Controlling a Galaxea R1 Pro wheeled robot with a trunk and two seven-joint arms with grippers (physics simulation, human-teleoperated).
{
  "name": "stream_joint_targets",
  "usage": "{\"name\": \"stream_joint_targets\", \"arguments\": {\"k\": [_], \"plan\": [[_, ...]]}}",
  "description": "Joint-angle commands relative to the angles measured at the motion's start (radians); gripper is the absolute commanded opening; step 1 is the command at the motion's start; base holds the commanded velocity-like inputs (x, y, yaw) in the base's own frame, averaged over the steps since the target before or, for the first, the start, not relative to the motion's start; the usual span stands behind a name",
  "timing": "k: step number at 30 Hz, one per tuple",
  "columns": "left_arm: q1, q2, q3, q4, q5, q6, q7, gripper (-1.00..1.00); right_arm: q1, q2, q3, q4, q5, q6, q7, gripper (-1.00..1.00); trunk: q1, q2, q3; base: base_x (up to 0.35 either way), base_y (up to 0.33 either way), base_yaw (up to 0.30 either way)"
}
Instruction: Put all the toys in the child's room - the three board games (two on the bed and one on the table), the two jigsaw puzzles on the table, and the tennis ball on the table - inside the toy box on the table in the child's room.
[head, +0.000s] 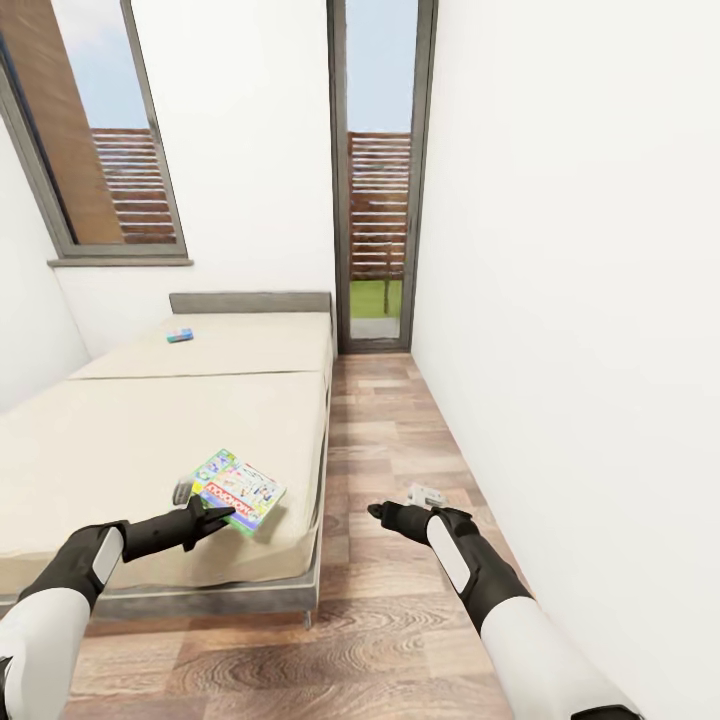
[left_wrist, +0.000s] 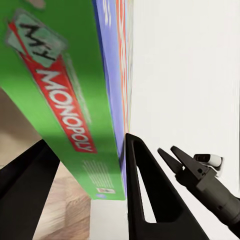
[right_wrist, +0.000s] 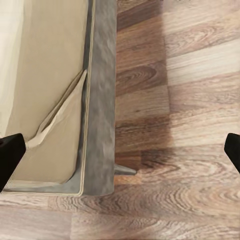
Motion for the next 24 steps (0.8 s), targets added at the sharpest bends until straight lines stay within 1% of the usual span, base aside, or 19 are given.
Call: {"name": "stream_joint_targets", "arguments": {"k": [1,3,10,12,14,17,19,21,23,24], "plan": [[-0.001,0.000,0.004,0.000,-0.004,0.010,-0.002,-1.00,0.000,0.000,0.000,-0.001,0.002,0.004,0.002,1.00,-0.004,0.007,0.002,0.000,0.000,0.000],[-0.001,0.000,0.005,-0.004,-0.006,0.026,-0.002,-1.00,0.000,0.001,0.000,-0.001,0.002,0.004,0.002,1.00,-0.012,0.021,0.008,0.000,0.000,0.000],[-0.003,0.004,0.005,-0.008,-0.006,0.037,-0.003,-1.00,0.000,0.001,0.000,-0.001,0.002,0.004,0.002,1.00,-0.039,0.070,0.030,0.000,0.000,0.000],[-0.004,0.010,0.005,-0.010,-0.006,0.046,-0.004,-1.00,0.000,0.001,0.000,-0.001,0.002,0.004,0.002,1.00,-0.046,0.084,0.037,0.000,0.000,0.000],[-0.007,0.016,0.005,-0.011,-0.007,0.056,-0.018,-1.00,0.000,0.001,0.000,-0.001,0.002,0.004,0.002,1.00,-0.054,0.098,0.043,0.000,0.000,0.000],[-0.010,0.022,0.002,-0.015,-0.008,0.062,-0.060,-1.00,0.000,0.002,0.001,-0.001,0.002,0.004,0.001,1.00,-0.065,0.119,0.052,0.000,0.000,0.000],[-0.012,0.026,-0.012,-0.031,-0.009,0.064,-0.091,-1.00,0.000,0.002,0.001,-0.001,0.002,0.004,0.001,1.00,-0.073,0.133,0.059,0.000,0.000,0.000],[-0.012,0.041,-0.058,-0.064,-0.009,0.065,-0.140,-1.00,0.001,0.002,0.001,-0.001,0.003,0.004,0.001,1.00,-0.081,0.147,0.065,0.000,0.000,0.000],[-0.012,0.067,-0.114,-0.083,-0.009,0.066,-0.204,-1.00,0.000,0.002,0.001,-0.001,0.003,0.004,0.002,1.00,-0.088,0.161,0.071,0.000,0.000,0.000],[-0.011,0.072,-0.126,-0.085,-0.009,0.065,-0.222,-1.00,0.000,0.002,0.001,-0.002,0.003,0.004,0.002,1.00,-0.092,0.168,0.074,0.000,0.000,0.000]]}}
